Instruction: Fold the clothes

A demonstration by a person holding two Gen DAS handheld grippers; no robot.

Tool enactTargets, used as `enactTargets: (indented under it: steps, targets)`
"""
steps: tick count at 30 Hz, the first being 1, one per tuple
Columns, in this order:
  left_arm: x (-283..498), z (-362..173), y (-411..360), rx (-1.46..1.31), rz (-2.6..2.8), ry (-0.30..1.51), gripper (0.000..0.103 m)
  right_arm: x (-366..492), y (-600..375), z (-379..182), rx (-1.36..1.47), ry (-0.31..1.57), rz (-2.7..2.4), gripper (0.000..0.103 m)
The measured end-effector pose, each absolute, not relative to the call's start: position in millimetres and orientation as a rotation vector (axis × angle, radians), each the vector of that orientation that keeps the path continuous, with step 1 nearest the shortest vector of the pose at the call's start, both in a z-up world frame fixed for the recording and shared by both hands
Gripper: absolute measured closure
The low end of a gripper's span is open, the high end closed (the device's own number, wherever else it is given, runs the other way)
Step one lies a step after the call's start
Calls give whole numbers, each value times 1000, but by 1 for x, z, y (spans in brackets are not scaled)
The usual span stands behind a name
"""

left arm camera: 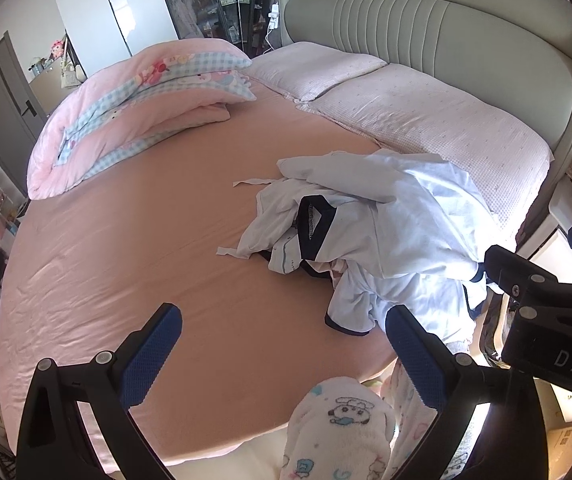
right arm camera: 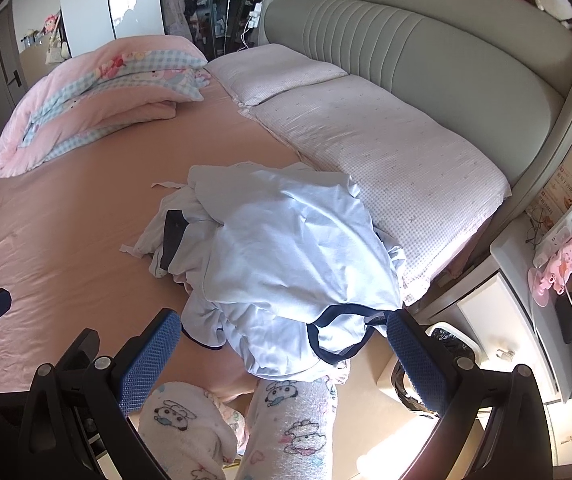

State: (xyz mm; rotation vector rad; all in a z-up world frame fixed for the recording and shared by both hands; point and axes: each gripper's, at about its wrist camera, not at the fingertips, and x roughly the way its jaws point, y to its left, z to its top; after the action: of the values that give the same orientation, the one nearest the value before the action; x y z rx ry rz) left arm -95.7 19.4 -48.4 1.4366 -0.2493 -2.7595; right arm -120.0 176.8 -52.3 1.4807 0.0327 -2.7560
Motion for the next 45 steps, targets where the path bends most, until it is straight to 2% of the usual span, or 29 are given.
enactTargets:
  steps: [24, 32, 38, 41, 45]
  targets:
    - [-149, -94, 42, 1531, -2750, -340, 0, -172, 193, -107, 1645, -52, -2694, 0]
    - [-163, -106, 50, 1471, -2794, -429, 0, -187, 188, -120, 1649, -88, -2642, 0]
    - [-176, -123, 53, 1553, -2893, -275, 0, -199, 189, -131, 1652, -152, -2592, 0]
    - [-180, -130, 55, 1597, -2940, -184, 4, -205, 193, -138, 1672, -186, -2578, 0]
    - [-181, -133, 63, 1585, -2977, -194, 8, -212, 204, -146, 1703, -285, -2548, 0]
